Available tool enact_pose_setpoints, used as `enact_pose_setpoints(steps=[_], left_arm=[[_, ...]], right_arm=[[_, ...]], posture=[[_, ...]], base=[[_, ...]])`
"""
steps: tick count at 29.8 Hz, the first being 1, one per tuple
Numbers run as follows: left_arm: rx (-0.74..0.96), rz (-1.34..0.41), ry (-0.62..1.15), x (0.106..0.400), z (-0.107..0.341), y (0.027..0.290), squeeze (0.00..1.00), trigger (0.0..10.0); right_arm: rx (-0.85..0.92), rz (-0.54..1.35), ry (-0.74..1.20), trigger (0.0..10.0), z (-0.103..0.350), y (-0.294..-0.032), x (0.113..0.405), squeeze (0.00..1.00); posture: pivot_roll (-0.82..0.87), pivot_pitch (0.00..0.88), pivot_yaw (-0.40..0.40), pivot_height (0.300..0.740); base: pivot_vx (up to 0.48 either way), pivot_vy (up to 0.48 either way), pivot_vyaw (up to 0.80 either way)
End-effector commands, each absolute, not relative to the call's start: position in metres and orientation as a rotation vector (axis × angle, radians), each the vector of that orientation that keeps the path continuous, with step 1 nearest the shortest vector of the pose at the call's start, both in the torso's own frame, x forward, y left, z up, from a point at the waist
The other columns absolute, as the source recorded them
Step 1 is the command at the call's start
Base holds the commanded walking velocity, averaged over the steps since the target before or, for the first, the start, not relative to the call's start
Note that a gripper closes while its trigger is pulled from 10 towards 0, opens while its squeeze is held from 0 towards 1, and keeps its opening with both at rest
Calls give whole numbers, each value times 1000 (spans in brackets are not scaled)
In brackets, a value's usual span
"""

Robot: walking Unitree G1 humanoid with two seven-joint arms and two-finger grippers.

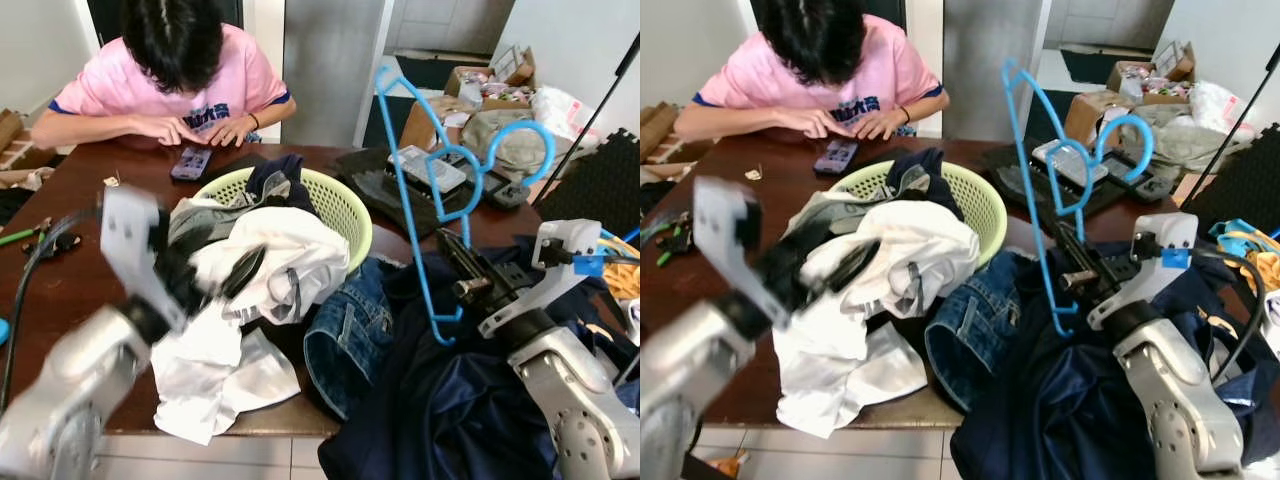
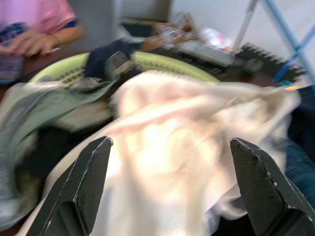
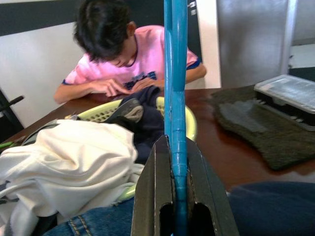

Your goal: Hang hanger

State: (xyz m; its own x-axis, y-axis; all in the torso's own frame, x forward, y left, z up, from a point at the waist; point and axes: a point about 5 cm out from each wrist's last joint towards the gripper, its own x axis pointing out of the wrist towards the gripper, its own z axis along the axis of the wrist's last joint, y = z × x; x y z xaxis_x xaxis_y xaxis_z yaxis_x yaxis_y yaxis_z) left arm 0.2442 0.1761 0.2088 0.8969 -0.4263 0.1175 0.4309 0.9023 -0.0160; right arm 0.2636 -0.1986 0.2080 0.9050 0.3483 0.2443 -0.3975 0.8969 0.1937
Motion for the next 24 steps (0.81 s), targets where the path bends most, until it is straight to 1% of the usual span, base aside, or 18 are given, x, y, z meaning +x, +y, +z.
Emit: enact_pose_setpoints(steps=[1, 6, 7, 8, 11, 14, 16, 18, 20, 23, 24], left_arm=[[-48, -403, -121, 240, 206, 173, 0, 10000], [-44, -248, -85, 239, 186, 180, 0, 10000], [-21, -212, -84, 240, 183, 183, 0, 10000], [-21, -212, -84, 240, 183, 183, 0, 10000], [57, -179, -116, 242, 186, 183, 0, 10000], [119, -298, -178, 244, 199, 164, 0, 10000], [135, -328, -189, 244, 201, 159, 0, 10000], [126, -524, -186, 238, 202, 134, 0, 10000], [105, -670, -146, 231, 199, 119, 0, 10000], [93, -692, -128, 230, 197, 117, 0, 10000], [149, -717, -114, 228, 195, 117, 0, 10000]], right_arm=[[228, 389, -216, 10000, 209, -200, 265, 0], [224, 385, -219, 10000, 208, -202, 267, 0], [222, 380, -221, 10000, 208, -203, 267, 0], [222, 380, -221, 10000, 208, -203, 267, 0], [215, 358, -226, 10000, 208, -208, 267, 0], [215, 332, -227, 10000, 208, -214, 267, 0], [214, 327, -227, 10000, 207, -215, 267, 0], [213, 320, -229, 10000, 208, -214, 269, 0], [213, 313, -231, 10000, 208, -213, 270, 0], [213, 312, -231, 10000, 208, -213, 270, 0], [212, 312, -230, 10000, 208, -212, 270, 0]], posture=[[102, 105, -71, 740], [101, 95, -72, 740], [96, 94, -71, 740], [96, 94, -71, 740], [91, 89, -71, 740], [89, 85, -69, 740], [89, 85, -69, 740], [86, 85, -67, 740], [87, 88, -67, 740], [87, 88, -67, 740], [89, 91, -67, 740]], base=[[0, 0, 0], [0, 0, 0], [0, 0, 0], [0, 0, 0], [0, 0, 0], [0, 0, 0], [0, 0, 0], [0, 0, 0], [0, 0, 0], [0, 0, 0], [0, 0, 0]])
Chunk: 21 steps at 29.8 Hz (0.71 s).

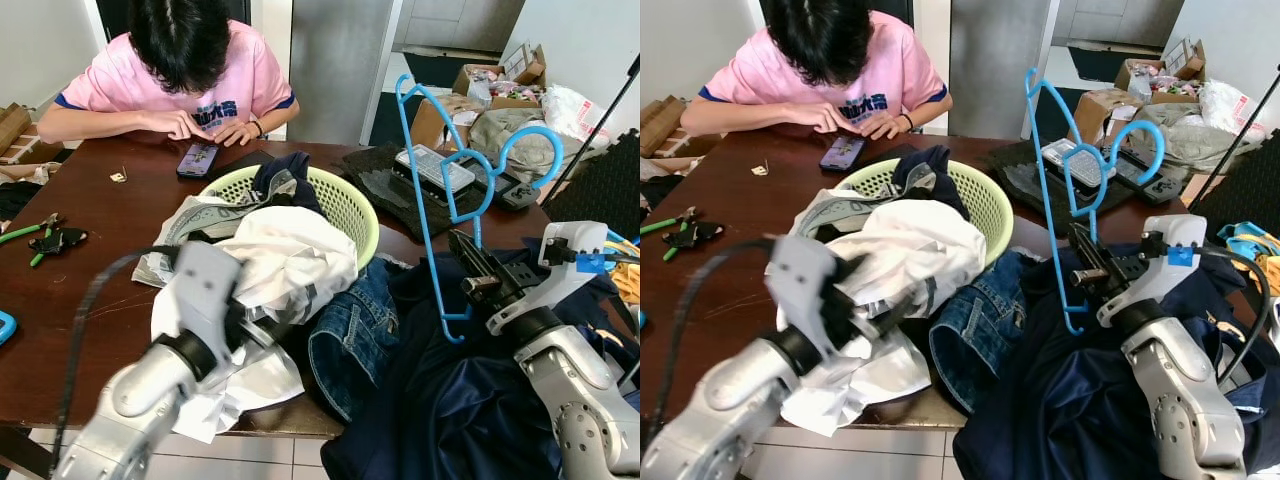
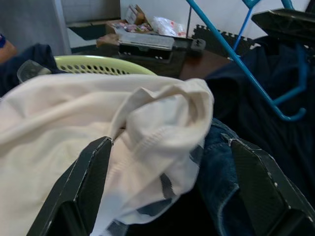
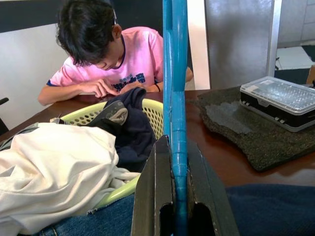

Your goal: Hang hanger

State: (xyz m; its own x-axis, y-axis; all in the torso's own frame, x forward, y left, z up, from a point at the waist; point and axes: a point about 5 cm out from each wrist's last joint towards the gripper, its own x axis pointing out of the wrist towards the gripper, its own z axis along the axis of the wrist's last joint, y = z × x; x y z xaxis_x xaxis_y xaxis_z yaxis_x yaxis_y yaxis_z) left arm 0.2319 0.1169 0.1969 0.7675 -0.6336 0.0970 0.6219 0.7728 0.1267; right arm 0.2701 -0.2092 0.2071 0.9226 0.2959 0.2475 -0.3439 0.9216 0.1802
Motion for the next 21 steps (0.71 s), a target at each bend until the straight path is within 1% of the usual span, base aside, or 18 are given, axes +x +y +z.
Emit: enact_pose_setpoints(steps=[1, 2, 3, 4, 5, 6, 9, 11, 12, 16, 21], left_arm=[[149, -717, -114, 228, 195, 117, 0, 10000], [149, -717, -114, 228, 195, 117, 0, 10000], [229, -735, -103, 227, 192, 119, 0, 10000], [342, -696, -100, 230, 188, 127, 0, 10000], [419, -667, -100, 232, 187, 132, 0, 10000], [419, -667, -100, 232, 187, 132, 0, 10000], [546, -544, -121, 239, 191, 149, 0, 10000], [546, -544, -121, 239, 191, 149, 0, 10000], [651, -506, -128, 241, 192, 154, 0, 10000], [678, -493, -129, 241, 192, 155, 0, 10000], [629, -495, -136, 239, 191, 151, 0, 10000]], right_arm=[[212, 312, -230, 10000, 208, -212, 270, 0], [212, 312, -230, 10000, 208, -212, 270, 0], [211, 311, -229, 10000, 208, -212, 270, 0], [210, 312, -228, 10000, 207, -211, 271, 0], [210, 312, -227, 10000, 207, -211, 271, 0], [210, 312, -227, 10000, 207, -211, 271, 0], [211, 314, -226, 10000, 207, -211, 270, 0], [211, 314, -226, 10000, 207, -211, 270, 0], [211, 315, -225, 10000, 207, -212, 270, 0], [212, 315, -226, 10000, 207, -212, 270, 0], [214, 317, -228, 10000, 208, -213, 270, 0]], posture=[[89, 91, -67, 740], [89, 91, -67, 740], [90, 91, -67, 740], [95, 93, -65, 740], [95, 93, -65, 740], [95, 93, -65, 740], [96, 94, -65, 740], [96, 94, -65, 740], [99, 98, -67, 740], [99, 98, -67, 740], [100, 100, -68, 740]], base=[[0, 0, 0], [0, 0, 0], [0, 0, 0], [0, 0, 0], [0, 0, 0], [0, 0, 0], [0, 0, 0], [0, 0, 0], [0, 0, 0], [0, 0, 0], [0, 0, 0]])
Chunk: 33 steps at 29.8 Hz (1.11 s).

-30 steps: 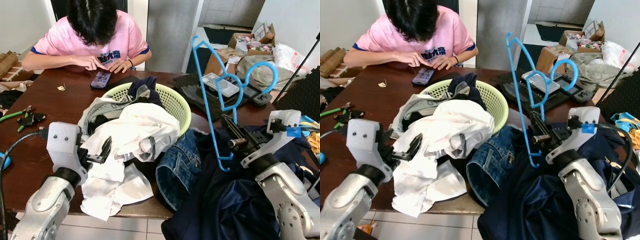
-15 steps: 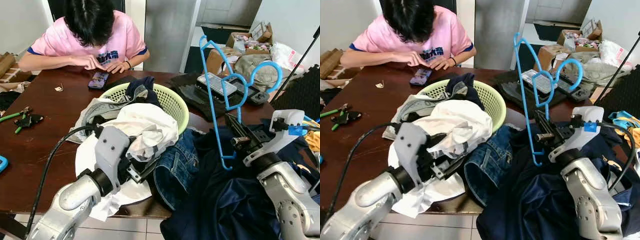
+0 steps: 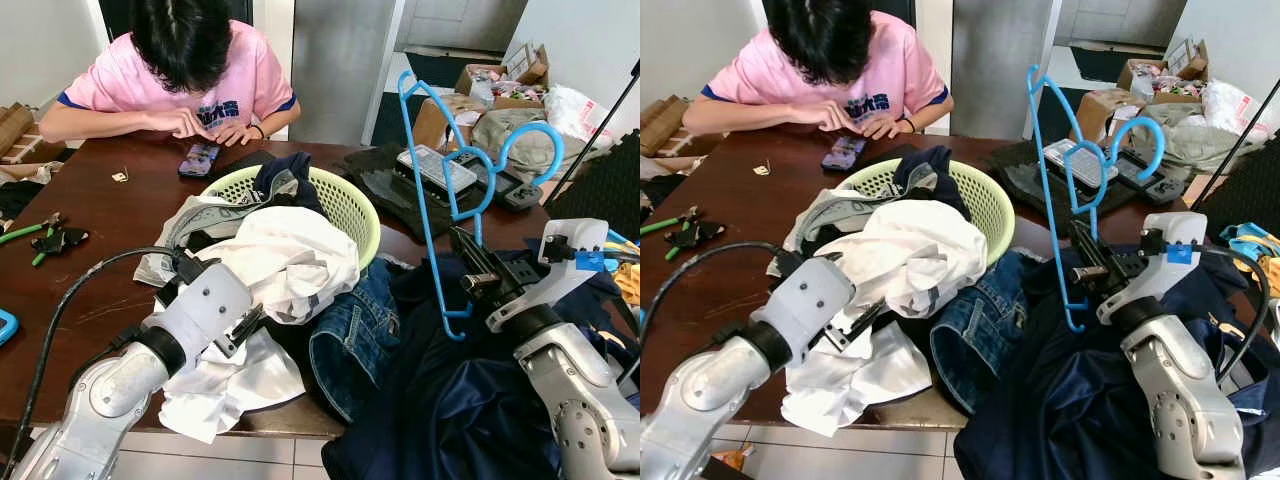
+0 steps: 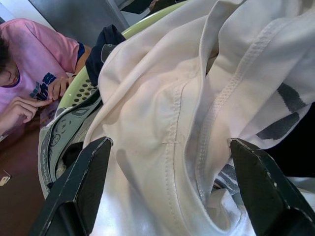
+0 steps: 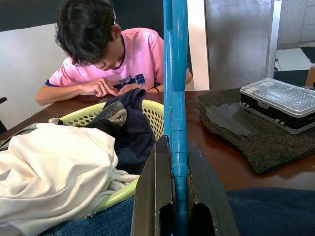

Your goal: Hang hanger

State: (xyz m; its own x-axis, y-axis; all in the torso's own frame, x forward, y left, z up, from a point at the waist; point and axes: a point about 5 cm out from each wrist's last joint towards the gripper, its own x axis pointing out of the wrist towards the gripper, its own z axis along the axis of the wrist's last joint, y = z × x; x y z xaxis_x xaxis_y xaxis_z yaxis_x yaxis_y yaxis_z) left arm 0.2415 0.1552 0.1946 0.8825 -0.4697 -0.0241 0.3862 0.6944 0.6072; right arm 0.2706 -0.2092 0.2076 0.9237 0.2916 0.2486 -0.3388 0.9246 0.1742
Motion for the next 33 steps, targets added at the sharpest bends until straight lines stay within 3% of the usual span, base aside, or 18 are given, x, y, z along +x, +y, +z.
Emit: enact_pose_setpoints(steps=[1, 11, 18, 19, 20, 21, 22, 23, 33], left_arm=[[629, -495, -136, 239, 191, 151, 0, 10000], [581, -448, -154, 252, 188, 155, 0, 10000], [591, -523, -91, 251, 171, 151, 0, 10000], [586, -530, -89, 251, 170, 150, 0, 8392], [586, -530, -89, 251, 170, 150, 0, 8392], [582, -533, -92, 252, 171, 150, 0, 5765], [580, -533, -99, 253, 172, 149, 0, 941], [584, -533, -107, 253, 173, 149, 0, 0], [635, -520, -155, 257, 181, 150, 0, 0]], right_arm=[[214, 317, -228, 10000, 208, -213, 270, 0], [218, 325, -227, 10000, 207, -211, 270, 0], [216, 324, -233, 10000, 208, -211, 268, 0], [215, 323, -233, 10000, 208, -211, 268, 0], [215, 323, -233, 10000, 208, -211, 268, 0], [214, 322, -232, 10000, 208, -211, 267, 0], [213, 322, -232, 10000, 208, -211, 267, 0], [213, 322, -232, 10000, 208, -212, 267, 0], [215, 330, -230, 10000, 208, -211, 269, 0]], posture=[[100, 100, -68, 740], [85, 96, -71, 740], [75, 96, -69, 740], [70, 94, -68, 740], [70, 94, -68, 740], [70, 94, -68, 740], [69, 92, -67, 740], [70, 89, -66, 740], [76, 83, -67, 740]], base=[[0, 0, 0], [0, 0, 0], [0, 0, 0], [0, 0, 0], [0, 0, 0], [0, 0, 0], [0, 0, 0], [0, 0, 0], [0, 0, 0]])
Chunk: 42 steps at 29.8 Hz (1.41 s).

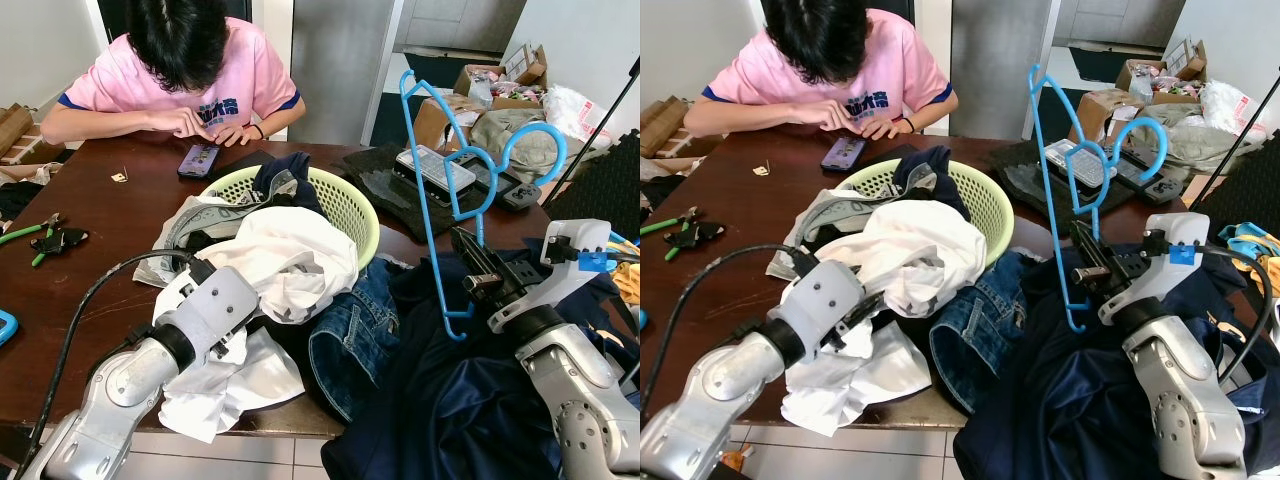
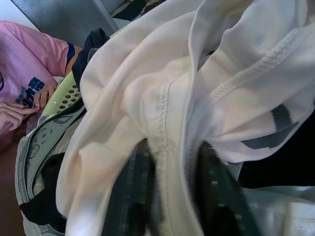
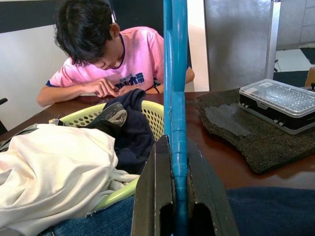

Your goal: Hang hanger

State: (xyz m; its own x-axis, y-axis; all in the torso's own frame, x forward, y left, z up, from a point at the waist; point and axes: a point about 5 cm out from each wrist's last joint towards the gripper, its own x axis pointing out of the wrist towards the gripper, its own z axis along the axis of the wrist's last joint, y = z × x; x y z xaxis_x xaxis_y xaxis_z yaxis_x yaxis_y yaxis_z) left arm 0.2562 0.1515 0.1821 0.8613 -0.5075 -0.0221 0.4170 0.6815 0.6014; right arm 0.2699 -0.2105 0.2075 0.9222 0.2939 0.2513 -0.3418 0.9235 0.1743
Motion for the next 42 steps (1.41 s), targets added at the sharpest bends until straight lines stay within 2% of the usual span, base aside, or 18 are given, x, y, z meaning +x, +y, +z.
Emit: enact_pose_setpoints(steps=[1, 7, 10, 14, 15, 17, 18, 19, 23, 31, 33, 37, 39, 42], left_arm=[[639, -518, -161, 257, 182, 150, 0, 0], [638, -477, -210, 261, 196, 154, 0, 0], [475, -396, -316, 272, 240, 168, 0, 0], [376, -394, -387, 275, 267, 174, 0, 0], [323, -425, -410, 275, 277, 174, 0, 2078], [323, -425, -410, 275, 277, 174, 0, 2078], [245, -492, -437, 272, 288, 171, 0, 8667], [175, -557, -460, 269, 296, 167, 0, 10000], [32, -688, -495, 261, 304, 156, 0, 10000], [-55, -772, -457, 255, 299, 143, 0, 10000], [-81, -779, -505, 257, 318, 146, 0, 10000], [-96, -783, -546, 258, 331, 151, 0, 10000], [-93, -758, -647, 256, 365, 165, 0, 10000], [-98, -742, -704, 253, 383, 172, 0, 10000]], right_arm=[[216, 333, -230, 10000, 208, -210, 269, 0], [217, 337, -230, 10000, 208, -210, 270, 0], [217, 338, -231, 10000, 208, -209, 270, 0], [219, 339, -233, 10000, 208, -208, 270, 0], [221, 339, -235, 10000, 208, -208, 271, 0], [221, 339, -235, 10000, 208, -208, 271, 0], [223, 341, -241, 10000, 209, -207, 272, 0], [227, 342, -245, 10000, 209, -206, 272, 0], [234, 342, -253, 10000, 210, -205, 273, 0], [284, 355, -302, 10000, 219, -206, 273, 0], [406, 390, -376, 10000, 233, -207, 271, 0], [517, 445, -435, 10000, 243, -208, 269, 0], [623, 542, -527, 10000, 260, -208, 260, 0], [649, 575, -553, 10000, 264, -209, 256, 0]], posture=[[76, 83, -67, 740], [76, 78, -68, 740], [80, 78, -69, 740], [81, 78, -69, 740], [84, 75, -68, 740], [84, 75, -68, 740], [85, 74, -66, 740], [85, 73, -63, 740], [81, 72, -57, 740], [74, 68, -53, 740], [81, 63, -53, 740], [83, 59, -51, 740], [87, 54, -47, 740], [87, 53, -44, 740]], base=[[0, 0, 0], [0, 0, 0], [0, 0, 0], [0, 0, 0], [0, 0, 0], [0, 0, 0], [0, 0, 0], [0, 0, 0], [0, 0, 0], [-35, 0, 0], [-317, 0, 0], [-322, 0, 0], [-328, 0, 0], [-335, 0, 0]])
